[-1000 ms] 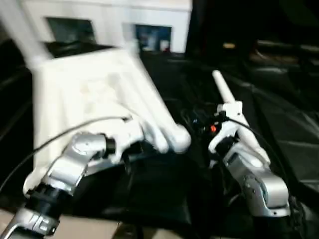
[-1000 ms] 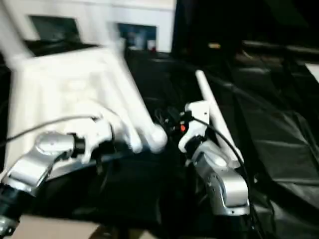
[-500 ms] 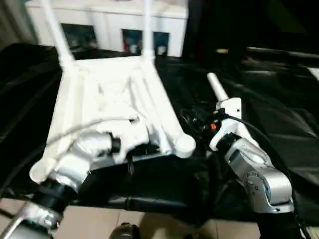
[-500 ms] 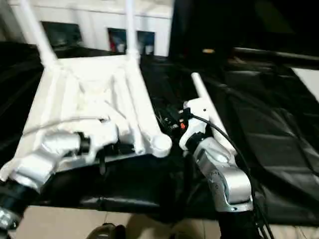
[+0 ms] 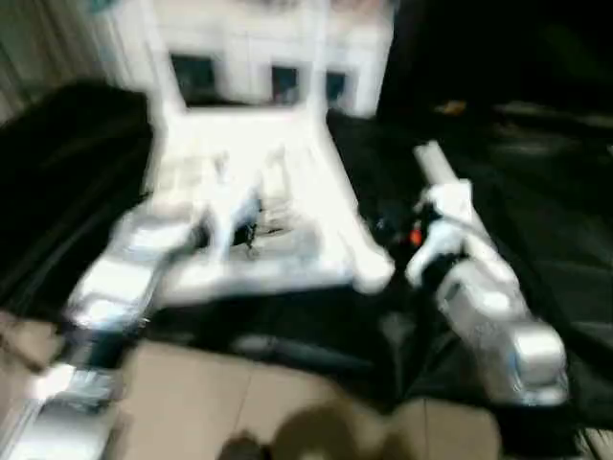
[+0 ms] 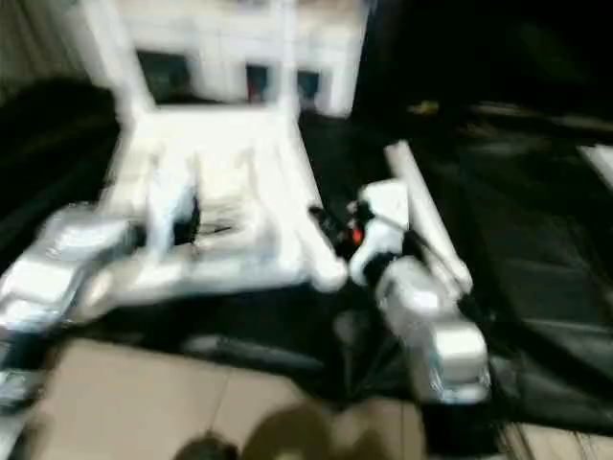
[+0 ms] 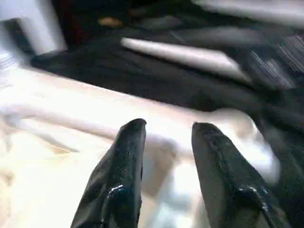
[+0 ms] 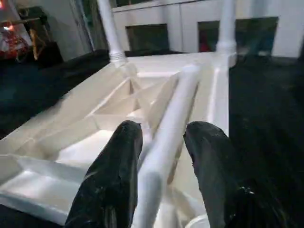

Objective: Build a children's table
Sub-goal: Pick table leg

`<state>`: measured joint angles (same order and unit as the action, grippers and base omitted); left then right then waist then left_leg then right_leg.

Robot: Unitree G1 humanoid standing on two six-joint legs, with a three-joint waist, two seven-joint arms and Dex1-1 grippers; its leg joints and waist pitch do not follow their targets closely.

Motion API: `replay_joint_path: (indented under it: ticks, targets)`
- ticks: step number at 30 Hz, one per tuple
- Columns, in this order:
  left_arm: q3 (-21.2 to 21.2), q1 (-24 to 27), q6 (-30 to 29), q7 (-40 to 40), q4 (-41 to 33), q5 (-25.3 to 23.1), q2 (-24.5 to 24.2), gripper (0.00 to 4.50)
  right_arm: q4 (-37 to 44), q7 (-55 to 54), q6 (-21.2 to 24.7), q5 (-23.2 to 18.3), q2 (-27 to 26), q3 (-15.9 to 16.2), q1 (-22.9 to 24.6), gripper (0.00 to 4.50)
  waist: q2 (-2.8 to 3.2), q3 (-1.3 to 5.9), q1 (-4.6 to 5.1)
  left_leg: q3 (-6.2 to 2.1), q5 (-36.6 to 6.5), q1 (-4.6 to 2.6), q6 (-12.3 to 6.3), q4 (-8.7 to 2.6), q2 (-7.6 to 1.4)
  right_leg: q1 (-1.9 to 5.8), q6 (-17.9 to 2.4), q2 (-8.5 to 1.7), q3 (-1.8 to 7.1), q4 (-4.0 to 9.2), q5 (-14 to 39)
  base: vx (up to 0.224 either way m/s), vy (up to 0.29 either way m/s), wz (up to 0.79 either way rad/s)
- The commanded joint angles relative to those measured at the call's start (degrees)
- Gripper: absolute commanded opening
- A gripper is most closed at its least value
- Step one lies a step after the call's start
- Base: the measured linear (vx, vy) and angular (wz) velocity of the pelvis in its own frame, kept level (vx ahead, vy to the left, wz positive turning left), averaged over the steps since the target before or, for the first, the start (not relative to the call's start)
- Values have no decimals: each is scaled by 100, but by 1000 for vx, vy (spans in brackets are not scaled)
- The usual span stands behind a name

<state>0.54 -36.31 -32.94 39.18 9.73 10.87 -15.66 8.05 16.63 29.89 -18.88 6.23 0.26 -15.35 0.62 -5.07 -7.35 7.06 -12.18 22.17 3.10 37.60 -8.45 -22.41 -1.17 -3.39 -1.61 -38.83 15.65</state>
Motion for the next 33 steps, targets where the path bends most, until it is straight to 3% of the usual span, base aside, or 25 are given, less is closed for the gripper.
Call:
replay_joint_path:
  ticks: [1, 2, 3, 4, 5, 7, 8, 9, 10, 11, 13, 14, 15, 18, 20, 22, 23, 25, 26, 27, 28, 29, 30, 33]
  targets:
    - [-63, -40, -478, -612, -131, 172, 313, 215, 197, -207, 84, 41, -33, -147, 39, 175, 72, 315, 191, -200, -3458, -314, 471, -796, -401, 78, -711, -400, 95, 630, 1364, -47, 69, -1]
    - [-84, -48, -576, -817, -55, 299, 586, 215, 224, -383, 53, 78, -113, -210, 18, 175, 20, 314, 238, -174, -3298, -299, 447, -786, -370, 117, -661, -449, 101, 712, 1559, -47, 69, -1]
    - [-85, -51, -581, -835, -44, 291, 596, 225, 224, -389, 55, 74, -117, -216, 16, 175, 20, 320, 256, -163, -3137, -287, 431, -780, -347, 159, -622, -492, 93, 760, 1768, -24, 57, -6]
    - [-95, -91, -645, -1071, 129, 177, 739, 234, 214, -527, 80, 65, -165, -289, -24, 175, -59, 330, 305, -121, -2411, -200, 304, -796, -319, 255, -469, -575, 74, 885, 2065, 0, 0, 0]
    - [-110, -84, -599, -1127, 207, 171, 781, 252, 195, -576, 58, 99, -164, -298, -20, 175, -127, 345, 332, -87, -2163, -178, 243, -790, -307, 275, -422, -579, 73, 913, 2106, 0, 0, 0]
    - [-135, -58, -511, -1166, 254, 141, 805, 256, 156, -648, 69, 140, -181, -279, 5, 175, -113, 388, 381, -66, -1606, -128, 145, -816, -320, 319, -455, -564, 64, 893, 1835, 0, 0, 0]
    - [-141, -53, -483, -1179, 251, 113, 801, 260, 121, -653, 84, 152, -179, -263, -5, 175, -95, 360, 451, -64, -1570, -89, 143, -851, -323, 316, -500, -523, 48, 884, 1589, 0, 0, 0]
    - [-128, -40, -469, -1283, 141, -51, 766, 274, 94, -467, 210, 71, -130, -175, -53, 193, -43, 341, 498, -71, -1976, -129, 177, -867, -325, 263, -495, -495, 32, 892, 1764, 0, 0, 0]
    - [-127, -37, -473, -1301, 120, -74, 761, 293, 96, -434, 231, 56, -122, -161, -60, 212, -89, 335, 548, -71, -2376, -176, 199, -832, -304, 212, -424, -501, 27, 955, 2122, 0, 0, 0]
    - [-122, -28, -485, -1357, 55, -145, 748, 298, 101, -336, 294, 11, -99, -116, -79, 212, -92, 341, 560, -71, -2455, -200, 195, -813, -297, 192, -416, -505, 28, 969, 2255, 0, 0, 0]
    - [-299, 42, -765, -1406, -244, -39, 562, 308, -98, -306, 493, 2, -54, -48, -437, 231, -82, 310, 622, -100, -2443, -161, 185, -797, -297, 186, -413, -532, 11, 982, 2415, 0, 0, 0]
    - [-363, 85, -879, -1469, -309, -18, 490, 322, -258, -291, 499, 18, -19, -81, -610, 246, -111, 328, 643, -95, -2414, -144, 188, -794, -294, 203, -427, -525, -7, 970, 2369, 0, 0, 0]
    - [-403, 124, -951, -1524, -347, -15, 440, 336, -378, -272, 489, 30, 6, -105, -726, 254, -94, 313, 659, -90, -2461, -160, 191, -791, -298, 168, -412, -512, -33, 982, 2339, 0, 0, 0]
    - [-489, 245, -1323, -1663, -388, 155, 531, 352, -678, -349, 464, 110, 55, -181, -1003, 276, -131, 305, 672, -57, -2469, -217, 184, -757, -299, 110, -462, -535, -37, 996, 2340, 0, 0, 0]
    - [-471, 310, -1588, -1825, -281, 217, 739, 373, -672, -443, 477, 158, 12, -166, -1042, 298, -104, 309, 623, -31, -2391, -237, 165, -753, -309, 79, -509, -530, -6, 994, 2202, 0, 0, 0]
    - [-456, 325, -1739, -1895, -165, 248, 879, 383, -571, -492, 532, 178, -44, -113, -988, 302, -95, 342, 576, -15, -2209, -209, 132, -771, -327, 116, -606, -523, 15, 958, 1839, 0, 0, 0]
    - [-570, 296, -1766, -2013, -43, 293, 1033, 389, -481, -527, 610, 195, -66, -84, -919, 316, -55, 343, 532, -18, -2071, -173, 112, -800, -336, 137, -656, -514, 25, 914, 1558, 0, 0, 0]
    - [-601, 237, -1866, -2122, 220, 270, 1190, 410, -271, -628, 775, 233, -111, -28, -758, 340, -69, 362, 477, 17, -1903, -191, 71, -801, -343, 142, -757, -499, 49, 891, 1146, 0, 0, 0]
    - [-636, 233, -1892, -2154, 226, 302, 1231, 420, -220, -653, 827, 231, -113, -13, -726, 343, -37, 372, 459, 17, -1871, -186, 61, -799, -339, 156, -763, -508, 53, 879, 1132, 0, 0, 0]
    - [-674, 231, -1908, -2186, 221, 332, 1267, 426, -190, -667, 862, 228, -112, -4, -708, 349, -75, 385, 456, 23, -1766, -160, 23, -800, -345, 173, -771, -513, 63, 871, 1092, 0, 0, 0]
    - [-708, 199, -1920, -2228, 255, 342, 1288, 432, -152, -698, 908, 223, -118, 6, -685, 359, -76, 389, 450, 24, -1709, -147, 9, -799, -344, 182, -774, -519, 64, 872, 1101, 51, -16, 1]
    - [-780, 127, -1931, -2295, 353, 365, 1326, 432, -77, -737, 993, 220, -125, 39, -638, 359, 2, 398, 442, 20, -1659, -141, 28, -795, -348, 173, -790, -508, 68, 862, 1037, 51, -16, 1]
    - [-827, 68, -1899, -2366, 454, 355, 1345, 442, -31, -758, 1031, 237, -119, 72, -607, 372, -30, 392, 450, 33, -1650, -137, 21, -792, -340, 169, -777, -493, 68, 873, 1019, 55, -26, 1]
    - [-851, -104, -1885, -2402, 716, 370, 1363, 450, 102, -899, 1153, 373, -113, 162, -513, 391, 8, 441, 404, 45, -1190, -91, -51, -753, -320, 220, -866, -515, 76, 828, 634, 63, -33, 2]
